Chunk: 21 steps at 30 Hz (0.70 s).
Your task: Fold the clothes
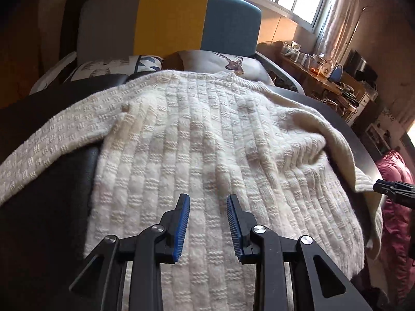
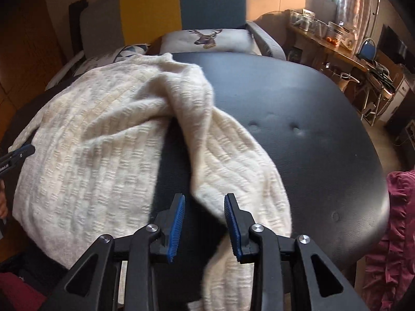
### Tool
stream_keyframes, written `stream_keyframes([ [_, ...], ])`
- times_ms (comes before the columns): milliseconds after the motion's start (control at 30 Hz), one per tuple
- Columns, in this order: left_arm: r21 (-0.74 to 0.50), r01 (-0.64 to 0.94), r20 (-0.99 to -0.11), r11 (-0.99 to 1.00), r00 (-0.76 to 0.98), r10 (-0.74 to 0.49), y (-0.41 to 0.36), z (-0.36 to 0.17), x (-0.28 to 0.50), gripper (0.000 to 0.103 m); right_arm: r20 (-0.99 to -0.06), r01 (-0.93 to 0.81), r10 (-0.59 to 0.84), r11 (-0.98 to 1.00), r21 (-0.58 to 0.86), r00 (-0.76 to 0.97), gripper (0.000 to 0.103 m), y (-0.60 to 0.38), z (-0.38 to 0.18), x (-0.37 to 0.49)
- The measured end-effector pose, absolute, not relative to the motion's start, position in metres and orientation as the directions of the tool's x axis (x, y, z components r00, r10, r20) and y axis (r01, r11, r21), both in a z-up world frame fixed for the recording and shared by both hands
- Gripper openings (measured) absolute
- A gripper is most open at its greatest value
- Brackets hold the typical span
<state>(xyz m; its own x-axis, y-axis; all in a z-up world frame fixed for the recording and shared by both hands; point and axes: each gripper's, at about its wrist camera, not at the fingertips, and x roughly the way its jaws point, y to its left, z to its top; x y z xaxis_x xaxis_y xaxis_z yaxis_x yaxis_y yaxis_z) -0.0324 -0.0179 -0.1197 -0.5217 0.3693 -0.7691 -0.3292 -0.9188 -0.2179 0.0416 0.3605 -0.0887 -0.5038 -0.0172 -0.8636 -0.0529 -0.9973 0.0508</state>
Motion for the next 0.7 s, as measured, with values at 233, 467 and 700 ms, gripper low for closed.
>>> stream_keyframes([
  [233,-0.202,-0.314,-0.816,-0.928,-0.470,0.337,-0.010,-0.145,-0.038,0.030,-0.890,-0.016,0.009,-1.000,-0.002,-0.456,0.043,0.357,-0.125,0.018],
  [467,-0.178,-0.330,-0.816,-0.927,-0.477,0.327,-0.005,-0.148,-0.038,0.036,-0.879,-0.029,0.103,-0.994,-0.101,-0.466,0.039,0.353,-0.144,0.011],
  [700,-0.178,-0.348,-0.807,-0.920,-0.483,0.339,-0.005,-0.149,-0.036,0.040,-0.827,-0.128,0.248,-0.969,-0.213,-0.505,0.014,0.393,-0.099,0.001],
])
